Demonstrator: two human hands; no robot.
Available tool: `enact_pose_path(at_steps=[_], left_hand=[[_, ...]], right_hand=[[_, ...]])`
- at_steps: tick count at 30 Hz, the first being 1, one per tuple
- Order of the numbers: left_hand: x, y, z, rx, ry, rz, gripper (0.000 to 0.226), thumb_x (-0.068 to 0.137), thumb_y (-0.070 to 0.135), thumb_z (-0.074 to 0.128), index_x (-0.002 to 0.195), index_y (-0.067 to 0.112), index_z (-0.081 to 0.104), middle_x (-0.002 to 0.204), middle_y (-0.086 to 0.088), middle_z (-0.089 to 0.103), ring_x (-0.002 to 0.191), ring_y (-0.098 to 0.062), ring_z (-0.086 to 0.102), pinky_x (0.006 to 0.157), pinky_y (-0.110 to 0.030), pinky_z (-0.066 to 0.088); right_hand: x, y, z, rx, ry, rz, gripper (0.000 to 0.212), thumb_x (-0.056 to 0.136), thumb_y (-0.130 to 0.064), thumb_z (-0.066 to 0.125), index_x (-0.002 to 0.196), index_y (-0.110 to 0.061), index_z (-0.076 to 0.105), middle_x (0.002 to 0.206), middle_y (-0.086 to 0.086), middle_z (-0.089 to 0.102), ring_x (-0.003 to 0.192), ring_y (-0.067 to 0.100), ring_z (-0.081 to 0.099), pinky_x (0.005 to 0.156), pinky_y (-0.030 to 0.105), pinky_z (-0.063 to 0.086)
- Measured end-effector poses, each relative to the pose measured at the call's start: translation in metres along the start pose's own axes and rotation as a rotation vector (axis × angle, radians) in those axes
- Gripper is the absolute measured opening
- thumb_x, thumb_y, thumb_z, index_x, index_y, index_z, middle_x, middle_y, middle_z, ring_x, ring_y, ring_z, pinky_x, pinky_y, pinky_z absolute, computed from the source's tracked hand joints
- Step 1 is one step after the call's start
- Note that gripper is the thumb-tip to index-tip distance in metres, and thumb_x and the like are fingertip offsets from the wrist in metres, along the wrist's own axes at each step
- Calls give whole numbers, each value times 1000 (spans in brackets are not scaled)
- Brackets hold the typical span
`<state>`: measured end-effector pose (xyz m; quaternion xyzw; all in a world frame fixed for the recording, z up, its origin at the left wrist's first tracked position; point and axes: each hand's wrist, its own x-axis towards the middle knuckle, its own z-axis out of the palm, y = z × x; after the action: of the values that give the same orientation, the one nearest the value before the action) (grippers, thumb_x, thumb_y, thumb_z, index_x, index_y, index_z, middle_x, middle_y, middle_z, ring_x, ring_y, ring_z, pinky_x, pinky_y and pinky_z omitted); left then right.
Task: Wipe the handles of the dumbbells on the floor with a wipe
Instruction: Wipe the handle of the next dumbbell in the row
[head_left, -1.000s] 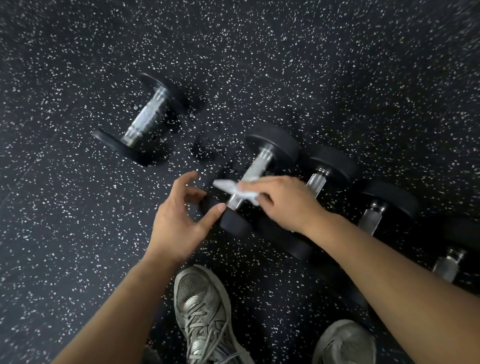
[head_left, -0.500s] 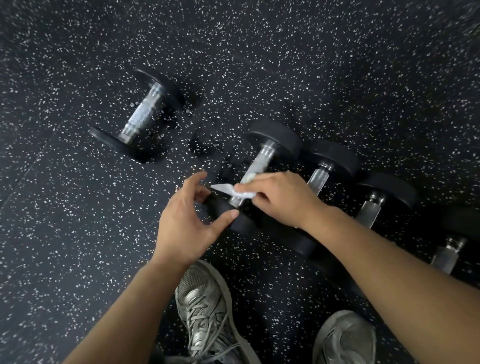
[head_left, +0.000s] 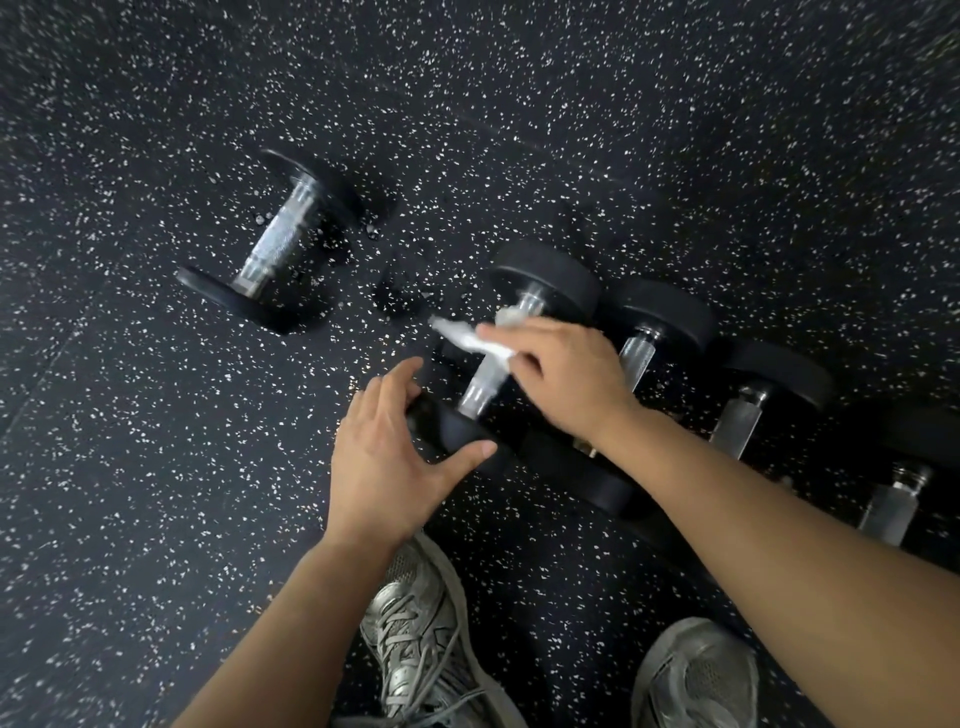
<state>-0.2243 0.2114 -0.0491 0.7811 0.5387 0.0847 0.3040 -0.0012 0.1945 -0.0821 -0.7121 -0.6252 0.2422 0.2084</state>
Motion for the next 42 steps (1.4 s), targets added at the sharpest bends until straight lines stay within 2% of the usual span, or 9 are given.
enact_pose_path(at_steps=[2,5,9,13,19,25,31,37,42], left_hand=[[0,-3,0,-27,10,-27,101,67,74,75,148,25,40,123,11,56,115,-12,54,104,-37,46],[1,-9,-1,-59,15,-38,95,70,68,77,148,26,41,122,11,58,113,-9,55,102,-34,45],[3,-15,-8,-89,38,-72,87,76,62,76,146,30,38,123,13,62,113,-10,60,98,-39,49],[8,-22,-14,-82,85,-74,73,86,57,70,146,27,39,117,15,62,111,-14,62,98,-47,51],[9,-23,-16,-80,104,-88,84,81,67,67,147,22,41,135,3,60,125,-18,56,108,-46,46],[15,-33,-17,-70,112,-154,93,72,71,75,145,23,42,139,2,59,129,-19,55,110,-47,45],[19,-35,-23,-127,101,-185,96,68,63,83,145,26,41,135,6,61,125,-13,58,107,-43,48],[20,-37,-24,-110,101,-170,97,71,62,83,149,26,36,136,6,59,127,-14,56,108,-44,46],[20,-37,-24,-91,154,-151,87,79,61,75,148,22,40,137,4,59,127,-16,56,106,-49,48]], right_hand=[[-1,-1,4,-42,130,74,43,99,-16,56,134,-38,65,114,-10,72,57,3,53,51,21,42],[-11,-8,13,-70,17,-36,41,98,-17,54,132,-37,67,107,-7,71,65,18,63,54,28,42],[-9,-7,14,-10,-10,-112,45,96,-17,54,134,-38,66,108,-10,72,67,15,62,56,27,39],[-10,2,20,-30,140,58,53,98,-14,52,146,-36,53,120,-5,73,64,16,61,54,25,42],[1,-7,8,-28,-248,-216,53,98,-18,53,142,-46,54,126,-6,70,80,19,65,67,28,41],[38,-22,20,-76,295,107,28,90,-23,67,118,-29,62,89,-1,75,69,25,68,56,32,46],[27,-41,39,-15,-102,-142,16,90,-24,67,104,-31,67,96,-5,75,75,24,68,64,32,46],[36,-27,44,15,354,115,21,96,-22,64,117,-24,65,85,-1,74,63,19,63,56,28,40],[30,-25,45,22,198,-27,29,94,-23,63,121,-29,72,109,-7,70,70,19,65,62,29,48]])
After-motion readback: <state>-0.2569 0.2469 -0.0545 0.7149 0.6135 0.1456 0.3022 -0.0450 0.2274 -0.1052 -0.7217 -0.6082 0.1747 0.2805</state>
